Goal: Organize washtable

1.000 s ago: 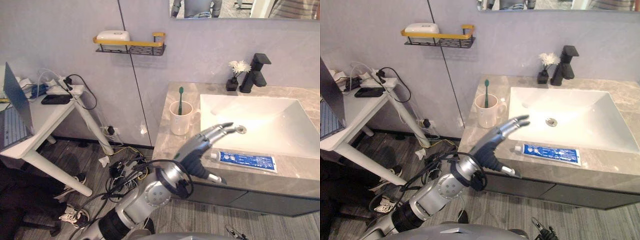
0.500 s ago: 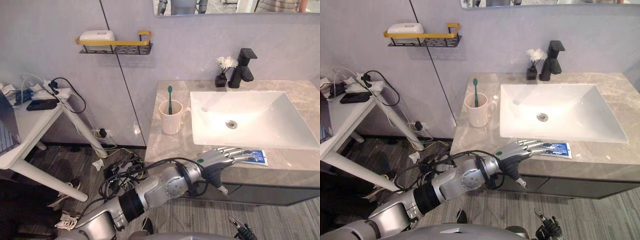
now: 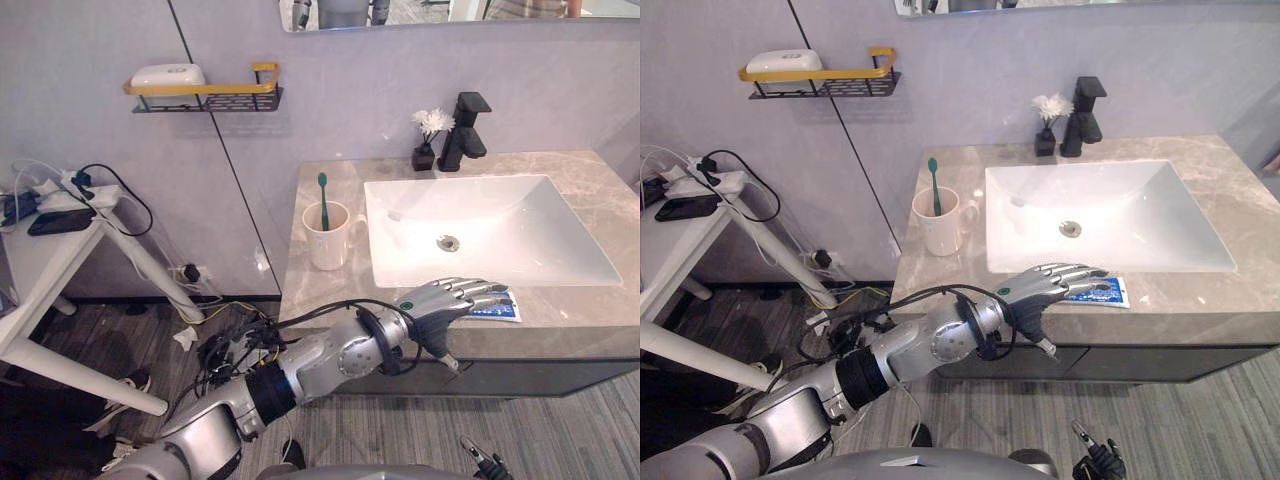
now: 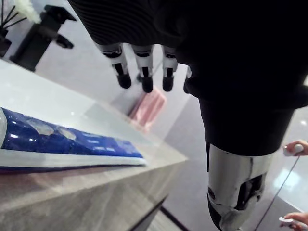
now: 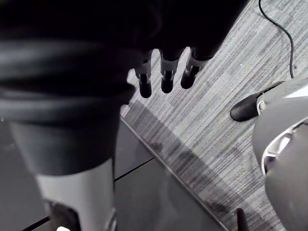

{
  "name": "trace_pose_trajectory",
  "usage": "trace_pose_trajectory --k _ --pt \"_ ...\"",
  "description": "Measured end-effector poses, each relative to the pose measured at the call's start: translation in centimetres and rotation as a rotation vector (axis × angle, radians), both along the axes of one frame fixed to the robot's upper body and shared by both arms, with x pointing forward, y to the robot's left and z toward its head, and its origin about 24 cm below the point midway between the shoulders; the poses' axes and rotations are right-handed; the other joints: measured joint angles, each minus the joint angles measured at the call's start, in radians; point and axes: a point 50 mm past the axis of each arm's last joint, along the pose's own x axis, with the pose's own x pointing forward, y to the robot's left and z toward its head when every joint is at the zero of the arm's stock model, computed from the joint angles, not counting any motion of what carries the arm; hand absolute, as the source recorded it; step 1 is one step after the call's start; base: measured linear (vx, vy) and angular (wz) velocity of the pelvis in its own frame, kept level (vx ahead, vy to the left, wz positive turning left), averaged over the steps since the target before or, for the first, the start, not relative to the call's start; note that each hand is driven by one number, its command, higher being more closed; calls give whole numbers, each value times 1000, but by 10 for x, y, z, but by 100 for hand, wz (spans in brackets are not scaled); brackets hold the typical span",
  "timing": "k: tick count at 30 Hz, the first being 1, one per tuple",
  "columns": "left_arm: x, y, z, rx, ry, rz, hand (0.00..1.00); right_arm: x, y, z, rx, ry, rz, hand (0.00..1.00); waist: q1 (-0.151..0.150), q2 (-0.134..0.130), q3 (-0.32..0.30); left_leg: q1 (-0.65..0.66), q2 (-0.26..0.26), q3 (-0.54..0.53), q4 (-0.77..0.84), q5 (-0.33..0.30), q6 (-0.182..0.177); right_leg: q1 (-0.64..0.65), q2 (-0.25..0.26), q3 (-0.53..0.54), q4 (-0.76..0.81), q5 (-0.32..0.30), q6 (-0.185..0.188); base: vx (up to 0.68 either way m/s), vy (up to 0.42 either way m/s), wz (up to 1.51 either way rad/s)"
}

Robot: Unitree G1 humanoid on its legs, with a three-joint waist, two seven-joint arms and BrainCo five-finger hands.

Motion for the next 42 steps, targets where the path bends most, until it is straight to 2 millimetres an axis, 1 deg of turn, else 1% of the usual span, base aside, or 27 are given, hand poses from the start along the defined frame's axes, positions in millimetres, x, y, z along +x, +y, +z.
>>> trace_pose_trajectory --k 6,8,10,11,13,16,18,21,23,27,29,32,35,36,42 --pt "17 6 3 34 -3 60 0 3 -2 2 -9 -20 1 0 -6 3 1 0 0 1 -2 0 0 -1 -1 1 -4 0 0 0 0 0" --pt "22 10 -5 67 18 86 0 4 -3 3 -8 -28 -15 0 -7 6 5 6 0 2 -8 1 -2 1 1 1 -6 1 -1 0 0 0" --pt "29 17 -15 113 44 117 0 8 -5 4 -12 -42 -28 0 -15 10 8 10 0 3 -16 2 -3 1 2 2 -8 1 -2 0 0 0" --pt "30 20 -17 120 46 127 0 9 -6 5 -13 -47 -27 0 -18 10 11 11 0 3 -16 2 -3 2 3 2 -9 2 -3 0 0 0" --pt "39 29 -16 125 47 172 0 15 -7 6 -16 -65 -24 0 -21 13 29 13 0 5 -18 2 -3 2 3 3 -11 3 -4 0 0 0" --pt "46 38 -15 126 49 216 0 18 -9 9 -21 -80 -17 0 -19 15 31 13 0 15 -21 1 -4 0 3 12 -18 4 -3 19 1 -5" --pt "48 42 -13 127 42 228 0 21 -10 12 -31 -103 -11 0 -20 20 29 13 0 21 -22 0 -5 0 3 18 -24 8 -2 41 -1 -12" --pt "51 46 -10 121 37 243 0 28 -16 19 -59 -146 -4 0 -22 19 29 13 0 27 -22 -1 -4 0 3 27 -28 11 -1 37 -9 -9" --pt "51 47 -4 101 26 243 0 30 -19 24 -83 -171 -3 0 -22 18 31 13 0 27 -21 -1 -4 0 4 29 -28 11 -2 0 0 0" --pt "52 48 -3 100 24 246 0 31 -21 26 -93 -182 -2 0 -21 20 32 22 2 33 -22 -6 -9 1 5 36 -28 10 -3 -5 2 -6" --pt "54 51 -2 96 22 258 0 32 -21 29 -104 -201 -1 0 -21 27 45 32 4 47 -22 -12 -10 0 3 52 -27 9 -3 -20 16 -18" --pt "56 54 0 94 25 270 0 32 -22 33 -118 -221 -1 0 -24 31 53 31 3 53 -22 -12 -9 -6 2 59 -26 10 -1 -7 13 -8" --pt "51 57 -4 89 36 267 0 28 -21 32 -115 -209 -5 0 -25 32 54 28 4 55 -22 -13 -9 -9 3 62 -25 10 -1 22 -8 -3" --pt "48 58 -8 89 51 266 0 27 -21 31 -115 -208 -6 0 -24 33 55 28 4 57 -22 -13 -9 -10 3 64 -26 10 -1 32 -10 -7" --pt "41 62 -23 112 104 274 0 34 -22 38 -135 -251 -2 0 -24 36 67 27 3 60 -22 -18 -8 -14 2 70 -25 10 -1 7 -2 -2"
